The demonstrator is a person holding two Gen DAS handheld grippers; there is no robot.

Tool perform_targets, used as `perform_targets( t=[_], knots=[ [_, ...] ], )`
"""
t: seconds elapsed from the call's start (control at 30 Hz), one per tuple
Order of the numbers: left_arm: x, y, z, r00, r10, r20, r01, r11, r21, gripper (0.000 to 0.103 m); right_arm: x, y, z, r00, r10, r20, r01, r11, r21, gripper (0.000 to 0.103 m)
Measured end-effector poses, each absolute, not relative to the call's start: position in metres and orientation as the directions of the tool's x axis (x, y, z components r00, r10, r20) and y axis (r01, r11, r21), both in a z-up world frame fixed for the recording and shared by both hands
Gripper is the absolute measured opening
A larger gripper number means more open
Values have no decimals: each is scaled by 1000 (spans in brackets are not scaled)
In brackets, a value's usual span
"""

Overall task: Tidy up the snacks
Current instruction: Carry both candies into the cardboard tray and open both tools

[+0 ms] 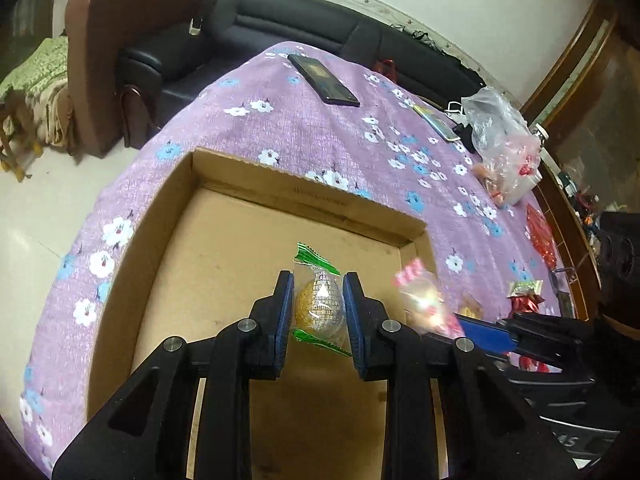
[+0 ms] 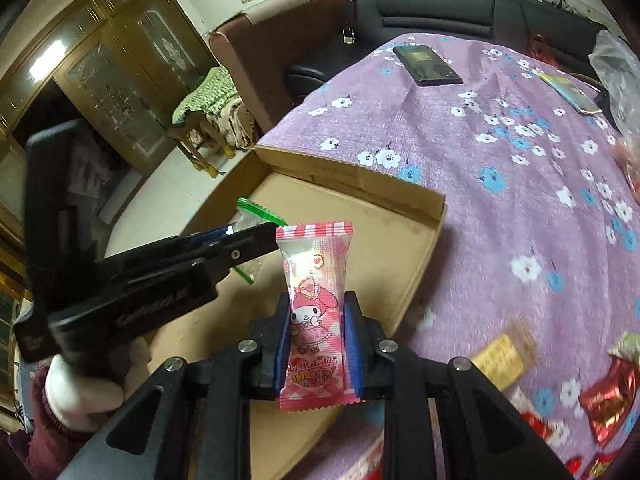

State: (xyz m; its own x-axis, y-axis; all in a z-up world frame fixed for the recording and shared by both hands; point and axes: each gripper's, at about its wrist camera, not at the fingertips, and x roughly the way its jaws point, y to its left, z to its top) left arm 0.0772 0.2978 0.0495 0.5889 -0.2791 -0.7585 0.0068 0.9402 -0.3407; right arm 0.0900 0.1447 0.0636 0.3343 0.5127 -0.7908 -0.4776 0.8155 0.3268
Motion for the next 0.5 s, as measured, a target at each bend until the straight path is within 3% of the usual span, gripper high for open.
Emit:
perform_targets(
  t=[0.17,0.27,0.5],
  knots=[
    [79,296,49,594,-249,-765,-18,947,-322,25,104,148,57,363,491,-792,-469,831,300,30],
    [78,293,52,592,-200,-781,-45,959,-280,25,106,146,56,374,502,-780,-468,828,309,43],
    [48,279,80,659,-78,-748,-58,986,-154,25,82,118,78,457,506,-732,-458,839,293,43]
  ],
)
